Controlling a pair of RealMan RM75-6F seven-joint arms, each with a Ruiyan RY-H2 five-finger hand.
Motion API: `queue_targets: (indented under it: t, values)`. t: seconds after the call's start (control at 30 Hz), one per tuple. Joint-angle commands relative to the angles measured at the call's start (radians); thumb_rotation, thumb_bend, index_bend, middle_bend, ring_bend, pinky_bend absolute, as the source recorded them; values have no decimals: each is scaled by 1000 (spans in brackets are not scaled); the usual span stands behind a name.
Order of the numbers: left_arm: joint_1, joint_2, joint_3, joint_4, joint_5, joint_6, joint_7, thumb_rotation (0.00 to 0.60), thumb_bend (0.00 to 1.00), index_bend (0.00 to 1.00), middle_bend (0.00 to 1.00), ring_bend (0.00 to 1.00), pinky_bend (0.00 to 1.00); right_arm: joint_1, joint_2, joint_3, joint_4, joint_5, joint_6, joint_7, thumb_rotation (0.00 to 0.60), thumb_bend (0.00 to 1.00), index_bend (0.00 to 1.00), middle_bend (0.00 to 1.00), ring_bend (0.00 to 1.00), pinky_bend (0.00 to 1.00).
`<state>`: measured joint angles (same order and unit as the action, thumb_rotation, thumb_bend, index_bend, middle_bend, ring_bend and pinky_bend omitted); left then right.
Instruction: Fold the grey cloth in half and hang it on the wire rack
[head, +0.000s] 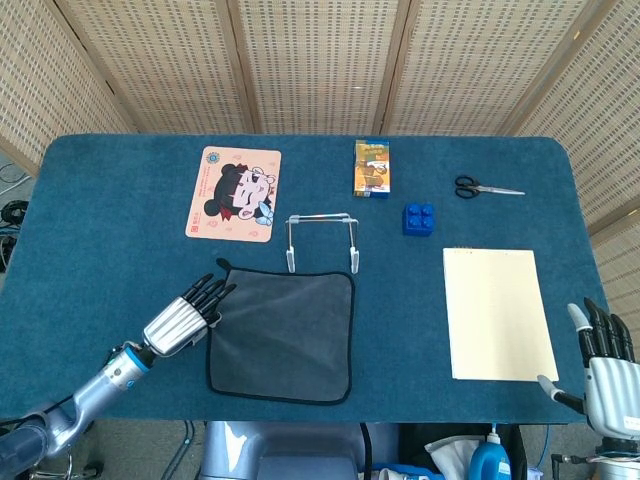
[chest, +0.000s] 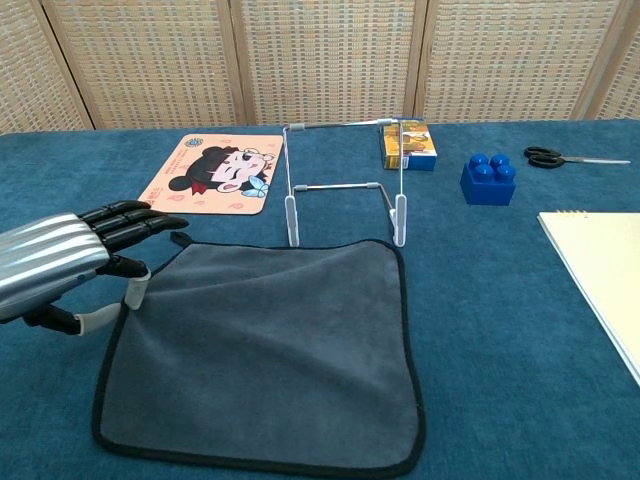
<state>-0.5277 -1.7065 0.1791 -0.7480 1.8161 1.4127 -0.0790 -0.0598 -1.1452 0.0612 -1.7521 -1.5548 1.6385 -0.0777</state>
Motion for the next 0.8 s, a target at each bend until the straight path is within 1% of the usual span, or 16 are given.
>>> queue_targets:
  t: [0.03, 0.4, 0.7, 0.8]
  values:
    - [17, 29, 15, 15, 7, 19, -12, 600, 450, 814, 0, 0, 0, -1, 0, 0, -1, -1, 2, -2, 600, 0, 0, 0, 0, 0]
    - [73, 101, 50, 42, 8, 40, -45, 600, 450, 813, 0, 0, 0, -4, 4, -2, -4, -4, 6, 2, 600, 0, 0, 0, 0, 0]
    - [110, 127, 47, 70, -10, 55, -92, 600, 451, 810, 0, 0, 0, -4, 8, -1, -7, -4, 6, 7, 600, 0, 0, 0, 0, 0]
    - [108, 129, 42, 59, -3, 74, -91, 600, 450, 807, 0, 0, 0, -4, 9, -2, -8, -8, 7, 10, 600, 0, 0, 0, 0, 0]
